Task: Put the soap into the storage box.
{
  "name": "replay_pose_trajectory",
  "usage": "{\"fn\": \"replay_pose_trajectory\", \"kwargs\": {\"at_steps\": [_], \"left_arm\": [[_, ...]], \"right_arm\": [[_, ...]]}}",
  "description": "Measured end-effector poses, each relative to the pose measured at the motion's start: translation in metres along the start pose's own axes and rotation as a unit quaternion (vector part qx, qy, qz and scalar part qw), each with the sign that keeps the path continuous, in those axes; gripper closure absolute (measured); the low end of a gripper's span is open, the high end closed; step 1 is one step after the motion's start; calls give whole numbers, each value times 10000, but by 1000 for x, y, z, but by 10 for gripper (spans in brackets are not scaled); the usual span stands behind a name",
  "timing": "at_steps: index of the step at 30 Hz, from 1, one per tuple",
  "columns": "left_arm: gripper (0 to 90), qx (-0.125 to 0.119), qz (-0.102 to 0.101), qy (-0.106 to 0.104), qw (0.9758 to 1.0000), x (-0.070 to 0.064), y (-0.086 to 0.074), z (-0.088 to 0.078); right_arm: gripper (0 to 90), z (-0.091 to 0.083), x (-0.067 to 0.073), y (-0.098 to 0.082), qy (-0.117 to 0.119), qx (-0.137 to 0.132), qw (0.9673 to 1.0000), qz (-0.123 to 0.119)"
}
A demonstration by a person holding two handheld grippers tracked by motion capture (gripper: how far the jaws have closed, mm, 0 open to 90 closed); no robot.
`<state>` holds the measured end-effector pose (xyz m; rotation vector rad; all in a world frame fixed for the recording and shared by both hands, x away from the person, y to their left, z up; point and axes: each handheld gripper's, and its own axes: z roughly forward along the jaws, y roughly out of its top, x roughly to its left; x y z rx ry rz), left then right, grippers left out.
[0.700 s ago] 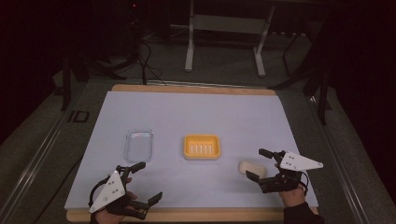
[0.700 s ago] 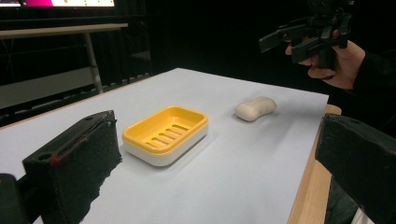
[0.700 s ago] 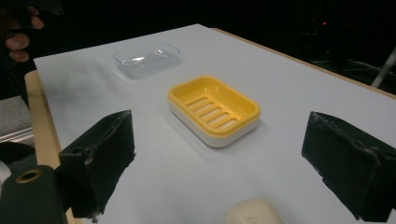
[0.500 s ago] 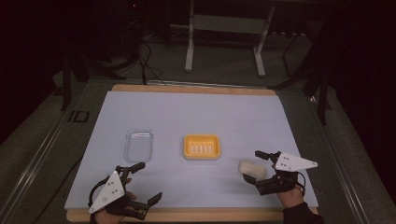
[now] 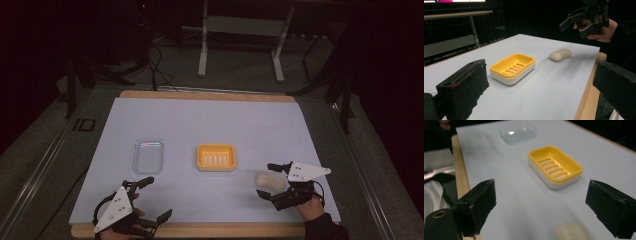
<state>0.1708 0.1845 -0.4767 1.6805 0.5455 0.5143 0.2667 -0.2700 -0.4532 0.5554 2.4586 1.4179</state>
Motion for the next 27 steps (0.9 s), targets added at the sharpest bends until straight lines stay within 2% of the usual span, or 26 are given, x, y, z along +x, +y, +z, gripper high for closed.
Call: {"fn": "replay_pose_trajectory", "kwargs": {"at_steps": [1, 2, 4, 8, 10, 11, 13, 14, 16, 21, 23, 27], "left_arm": [[1, 0, 0, 0, 10000, 0, 0, 0], [0, 22, 27, -5, 10000, 0, 0, 0], [1, 31, 30, -3, 10000, 0, 0, 0], [1, 71, 47, 4, 10000, 1, 0, 1], [1, 71, 52, 9, 10000, 1, 0, 1], [1, 74, 59, 10, 10000, 1, 0, 1], [1, 81, 54, 14, 10000, 1, 0, 2], [0, 81, 54, 14, 10000, 1, 0, 2], [0, 90, 60, 17, 9999, 1, -1, 2], [0, 116, 78, 14, 9999, 1, -1, 2], [1, 131, 90, 12, 9999, 1, -1, 2], [1, 150, 91, 8, 9998, 2, -1, 2]], "right_arm": [[92, 0, 0, 0, 0, 0, 10000, 0], [92, 2, -3, 0, 127, 201, 9997, -2], [92, 1, -4, 0, 103, 242, 9997, -7], [93, 0, -8, 0, 277, 551, 9981, -22], [93, 1, -8, 0, 369, 797, 9961, -125], [92, 2, -7, 0, 345, 925, 9948, -243], [92, 3, -6, 0, 384, 1089, 9928, -308], [92, 3, -6, 1, 383, 1138, 9922, -331], [92, 4, -7, 2, 529, 1259, 9902, -280], [92, 4, -7, 7, 576, 1479, 9865, -412], [92, 5, -6, 9, 662, 1647, 9830, -480], [92, 10, -4, 10, 899, 2059, 9729, -547]]}}
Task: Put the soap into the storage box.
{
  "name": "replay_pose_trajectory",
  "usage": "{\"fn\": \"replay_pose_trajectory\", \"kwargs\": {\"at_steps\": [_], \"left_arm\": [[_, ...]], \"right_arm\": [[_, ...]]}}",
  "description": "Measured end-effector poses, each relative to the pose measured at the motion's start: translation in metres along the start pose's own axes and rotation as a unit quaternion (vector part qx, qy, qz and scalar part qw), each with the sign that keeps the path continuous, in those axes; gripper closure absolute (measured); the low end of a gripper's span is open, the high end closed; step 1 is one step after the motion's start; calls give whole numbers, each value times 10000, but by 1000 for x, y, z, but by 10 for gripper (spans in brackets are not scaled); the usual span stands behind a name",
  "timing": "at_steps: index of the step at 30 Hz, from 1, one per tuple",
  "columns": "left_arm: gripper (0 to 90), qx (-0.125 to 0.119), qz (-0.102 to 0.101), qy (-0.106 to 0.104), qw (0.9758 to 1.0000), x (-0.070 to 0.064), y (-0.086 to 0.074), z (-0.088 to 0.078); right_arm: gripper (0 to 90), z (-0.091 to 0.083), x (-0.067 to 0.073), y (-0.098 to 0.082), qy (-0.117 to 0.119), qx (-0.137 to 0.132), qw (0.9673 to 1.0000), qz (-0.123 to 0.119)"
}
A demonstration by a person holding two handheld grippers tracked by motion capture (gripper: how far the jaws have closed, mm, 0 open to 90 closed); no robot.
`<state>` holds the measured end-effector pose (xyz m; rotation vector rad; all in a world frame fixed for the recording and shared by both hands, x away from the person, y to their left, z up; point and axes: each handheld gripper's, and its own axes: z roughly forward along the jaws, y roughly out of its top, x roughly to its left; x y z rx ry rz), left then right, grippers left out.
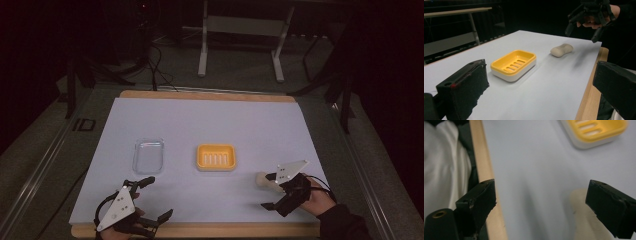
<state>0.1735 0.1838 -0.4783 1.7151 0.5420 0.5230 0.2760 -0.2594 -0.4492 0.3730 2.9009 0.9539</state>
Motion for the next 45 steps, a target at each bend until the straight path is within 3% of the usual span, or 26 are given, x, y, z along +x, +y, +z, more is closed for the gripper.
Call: {"fn": "replay_pose_trajectory", "kwargs": {"at_steps": [9, 13, 16, 29, 38, 45], "left_arm": [[1, 17, 6, -9, 10000, 0, 0, 0], [0, 14, 5, -16, 10000, 0, 0, 0], [0, 17, 9, -31, 10000, 0, 0, 0], [0, -4, 3, -98, 10000, -3, 0, 0], [0, -15, 11, -149, 9999, -5, 1, 1], [0, -13, 7, -158, 9999, -6, 1, 1]], "right_arm": [[93, 4, -1, 5, 137, 423, 9990, -18], [93, 9, -1, 6, 216, 768, 9968, -47], [93, 10, -2, 7, 251, 807, 9964, -50], [93, 9, -2, 17, 331, 1613, 9864, -15], [93, 9, -4, 21, 351, 1971, 9798, -12], [93, 9, -6, 22, 347, 2129, 9764, 30]]}}
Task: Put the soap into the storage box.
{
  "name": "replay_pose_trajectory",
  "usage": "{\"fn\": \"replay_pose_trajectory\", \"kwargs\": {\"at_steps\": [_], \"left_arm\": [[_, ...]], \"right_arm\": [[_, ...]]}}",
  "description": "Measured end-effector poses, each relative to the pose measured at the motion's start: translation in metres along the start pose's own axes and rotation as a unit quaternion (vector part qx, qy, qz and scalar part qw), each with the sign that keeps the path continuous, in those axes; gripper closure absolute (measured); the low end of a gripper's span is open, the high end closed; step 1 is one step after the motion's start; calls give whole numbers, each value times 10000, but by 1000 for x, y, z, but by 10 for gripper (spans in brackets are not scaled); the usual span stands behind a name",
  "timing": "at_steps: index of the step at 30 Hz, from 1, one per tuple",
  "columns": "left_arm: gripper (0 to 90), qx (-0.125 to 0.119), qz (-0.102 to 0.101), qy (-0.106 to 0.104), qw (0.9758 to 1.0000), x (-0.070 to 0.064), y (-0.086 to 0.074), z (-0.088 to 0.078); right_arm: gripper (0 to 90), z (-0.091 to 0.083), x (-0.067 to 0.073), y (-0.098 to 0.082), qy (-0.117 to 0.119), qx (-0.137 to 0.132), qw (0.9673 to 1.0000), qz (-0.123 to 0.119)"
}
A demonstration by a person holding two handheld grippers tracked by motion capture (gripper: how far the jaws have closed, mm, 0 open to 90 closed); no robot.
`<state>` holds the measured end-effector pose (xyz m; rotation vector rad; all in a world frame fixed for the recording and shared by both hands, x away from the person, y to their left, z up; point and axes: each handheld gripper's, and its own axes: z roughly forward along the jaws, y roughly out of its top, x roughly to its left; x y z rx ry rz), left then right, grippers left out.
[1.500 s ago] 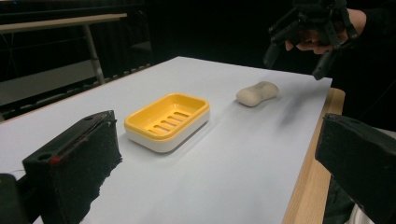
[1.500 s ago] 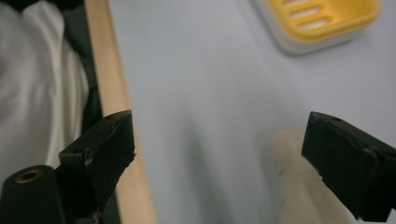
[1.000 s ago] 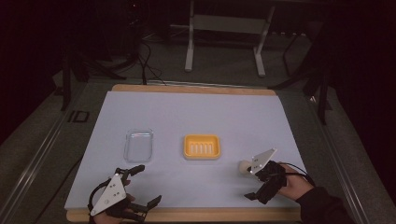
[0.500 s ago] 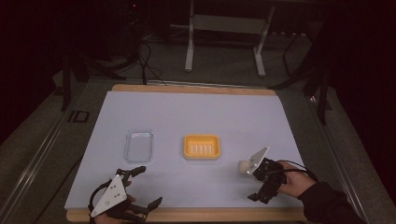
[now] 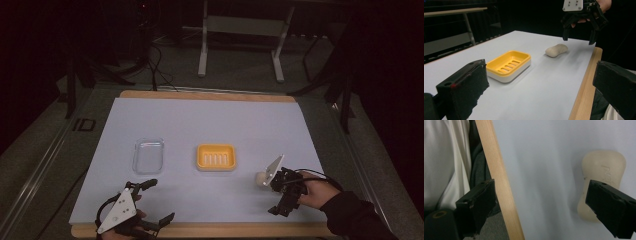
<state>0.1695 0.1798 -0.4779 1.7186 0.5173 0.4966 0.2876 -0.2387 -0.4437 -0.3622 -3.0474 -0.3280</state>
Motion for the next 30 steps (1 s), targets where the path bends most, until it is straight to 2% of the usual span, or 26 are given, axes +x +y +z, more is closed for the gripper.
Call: {"fn": "replay_pose_trajectory", "kwargs": {"at_steps": [15, 20, 28, 30], "left_arm": [[0, 21, 14, -10, 10000, 0, 0, 1], [0, 18, 14, -10, 10000, 1, 0, 1], [1, 28, -3, -14, 10000, 1, 0, 1], [0, 23, -6, -15, 10000, 1, 0, 1]], "right_arm": [[93, 5, -7, 1, 18, 649, 9977, 197], [93, 5, -10, 1, -38, 619, 9979, 181], [94, 4, -19, -5, 15, 281, 9992, 277], [128, 2, -22, -5, -17, 182, 9994, 294]]}}
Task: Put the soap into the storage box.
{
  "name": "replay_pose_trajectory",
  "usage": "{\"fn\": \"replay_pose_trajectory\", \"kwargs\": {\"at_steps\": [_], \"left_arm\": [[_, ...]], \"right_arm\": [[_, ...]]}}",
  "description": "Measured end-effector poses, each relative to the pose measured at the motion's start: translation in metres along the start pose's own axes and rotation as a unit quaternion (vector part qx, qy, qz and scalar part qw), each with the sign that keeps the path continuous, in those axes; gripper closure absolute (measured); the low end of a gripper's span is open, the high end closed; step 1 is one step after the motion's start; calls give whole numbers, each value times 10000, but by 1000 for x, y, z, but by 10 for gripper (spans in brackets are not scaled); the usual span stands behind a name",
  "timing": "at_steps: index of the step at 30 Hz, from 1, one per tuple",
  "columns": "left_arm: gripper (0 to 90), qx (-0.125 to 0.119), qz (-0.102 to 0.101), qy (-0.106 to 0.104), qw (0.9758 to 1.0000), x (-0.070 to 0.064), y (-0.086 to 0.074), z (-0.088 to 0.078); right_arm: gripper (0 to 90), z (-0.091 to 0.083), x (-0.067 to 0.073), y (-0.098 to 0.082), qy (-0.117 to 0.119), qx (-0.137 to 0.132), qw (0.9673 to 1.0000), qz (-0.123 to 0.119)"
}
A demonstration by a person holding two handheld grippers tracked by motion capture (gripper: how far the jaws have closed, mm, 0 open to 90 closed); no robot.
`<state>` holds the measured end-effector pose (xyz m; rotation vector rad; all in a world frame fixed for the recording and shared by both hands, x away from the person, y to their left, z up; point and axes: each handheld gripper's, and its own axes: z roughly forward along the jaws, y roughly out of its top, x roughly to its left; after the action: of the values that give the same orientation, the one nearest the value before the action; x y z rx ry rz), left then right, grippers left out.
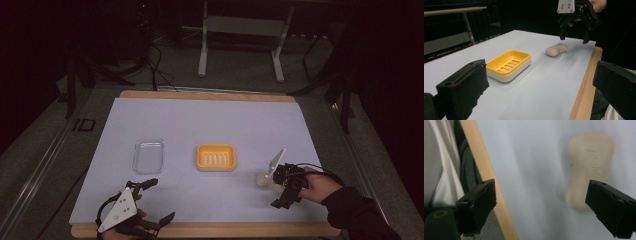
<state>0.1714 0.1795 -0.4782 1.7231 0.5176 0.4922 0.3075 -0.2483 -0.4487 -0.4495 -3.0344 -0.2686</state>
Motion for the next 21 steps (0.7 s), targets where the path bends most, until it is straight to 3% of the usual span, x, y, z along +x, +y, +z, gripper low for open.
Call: {"fn": "replay_pose_trajectory", "kwargs": {"at_steps": [5, 10, 12, 15, 21], "left_arm": [[0, -7, -8, -8, 10000, 0, 0, 0], [0, -9, -13, -25, 10000, 0, 0, 0], [1, -10, -17, -32, 10000, 0, 0, 0], [0, -26, -23, -41, 10000, 0, 0, 0], [0, -26, -28, -40, 10000, 0, 0, 0]], "right_arm": [[124, -2, -7, -3, 3, -193, 9998, -50], [126, -3, -7, -6, -291, -247, 9992, -123], [131, -3, -8, -7, -309, -282, 9990, -179], [132, -1, -8, -8, -476, -200, 9983, -272], [149, 1, -14, -8, -517, -278, 9976, -363]]}}
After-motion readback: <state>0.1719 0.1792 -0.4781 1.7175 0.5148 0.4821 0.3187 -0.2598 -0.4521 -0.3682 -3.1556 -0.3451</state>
